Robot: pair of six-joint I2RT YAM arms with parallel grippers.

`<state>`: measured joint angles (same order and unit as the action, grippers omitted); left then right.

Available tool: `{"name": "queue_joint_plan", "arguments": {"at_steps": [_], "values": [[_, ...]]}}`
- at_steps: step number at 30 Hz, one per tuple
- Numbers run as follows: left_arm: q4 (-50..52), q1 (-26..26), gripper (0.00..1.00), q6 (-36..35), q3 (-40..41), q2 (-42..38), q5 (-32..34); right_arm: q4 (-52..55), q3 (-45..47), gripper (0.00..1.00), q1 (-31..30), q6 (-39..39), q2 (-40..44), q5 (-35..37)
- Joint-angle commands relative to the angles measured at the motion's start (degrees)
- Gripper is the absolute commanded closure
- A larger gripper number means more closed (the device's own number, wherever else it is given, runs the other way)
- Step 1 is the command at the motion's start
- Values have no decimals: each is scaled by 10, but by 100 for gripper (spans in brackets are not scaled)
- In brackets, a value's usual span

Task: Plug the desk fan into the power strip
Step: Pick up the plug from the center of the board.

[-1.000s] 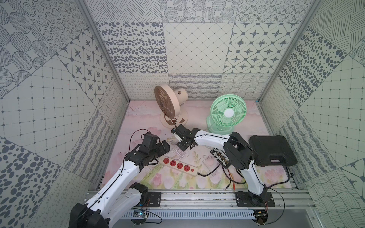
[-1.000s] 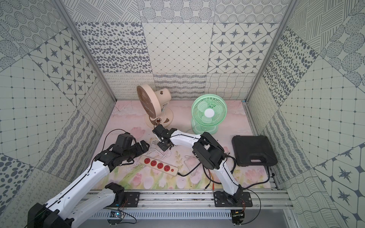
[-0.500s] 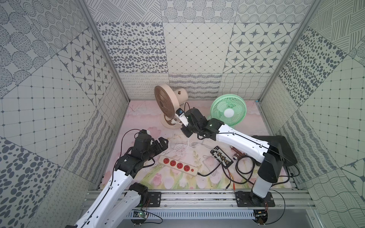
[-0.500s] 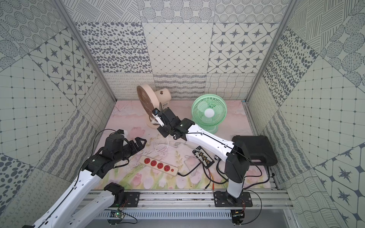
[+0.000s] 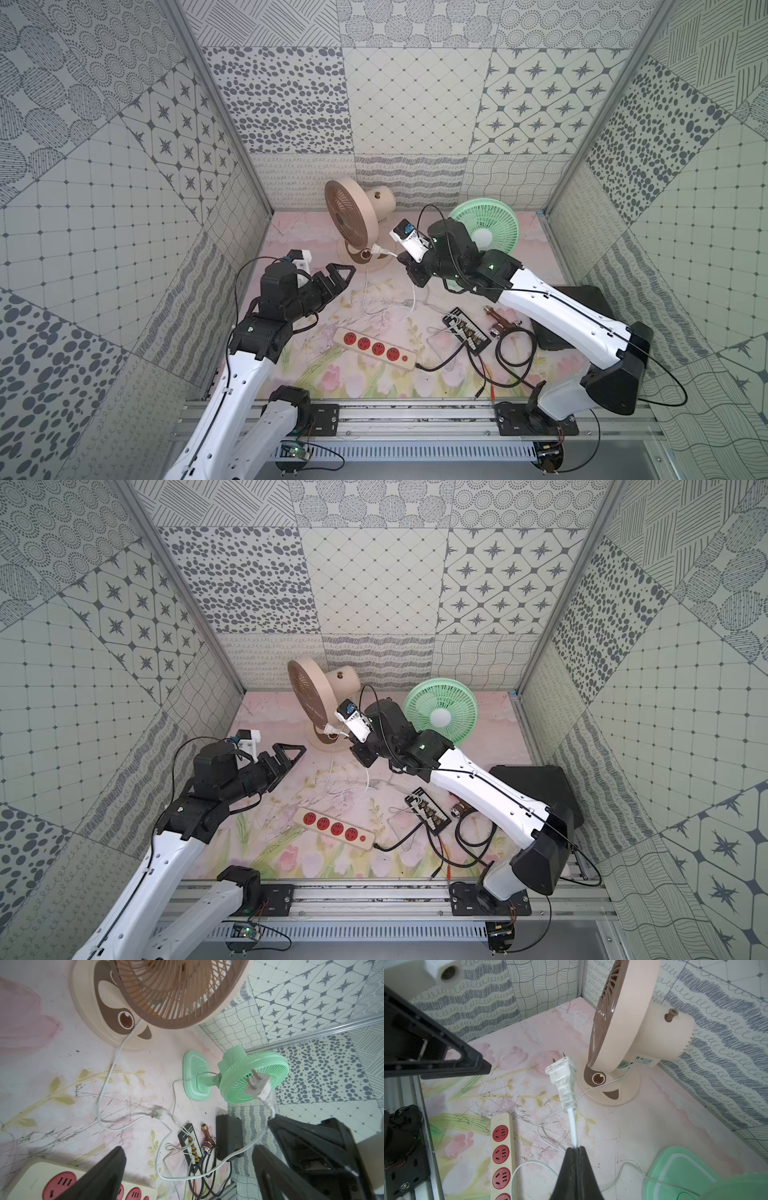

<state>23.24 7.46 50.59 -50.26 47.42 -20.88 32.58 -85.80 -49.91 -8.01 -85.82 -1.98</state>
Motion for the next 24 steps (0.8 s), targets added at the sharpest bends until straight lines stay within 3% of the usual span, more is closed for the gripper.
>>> {"name": "queue_joint_plan", "arguments": {"at_steps": [1,5,10,14,17,19,24], "values": [[-130,-9,1,64,-26,42,-191,-21,31,100,-1,-21,14,-42],[-179,-10,12,84,-29,76,-245,-28,54,100,-1,-23,20,-60],[-136,-10,20,71,-51,129,-264,-34,75,100,-1,-24,25,-85],[-151,-10,35,86,-43,161,-287,-41,89,100,-1,-23,30,-97],[-133,-11,47,70,-42,163,-270,-48,99,100,-1,-22,33,-99],[-86,-10,47,38,-51,160,-239,-50,103,100,-2,-20,35,-101],[-20,-10,32,-9,-52,160,-195,-60,110,100,-2,-14,34,-110]]}}
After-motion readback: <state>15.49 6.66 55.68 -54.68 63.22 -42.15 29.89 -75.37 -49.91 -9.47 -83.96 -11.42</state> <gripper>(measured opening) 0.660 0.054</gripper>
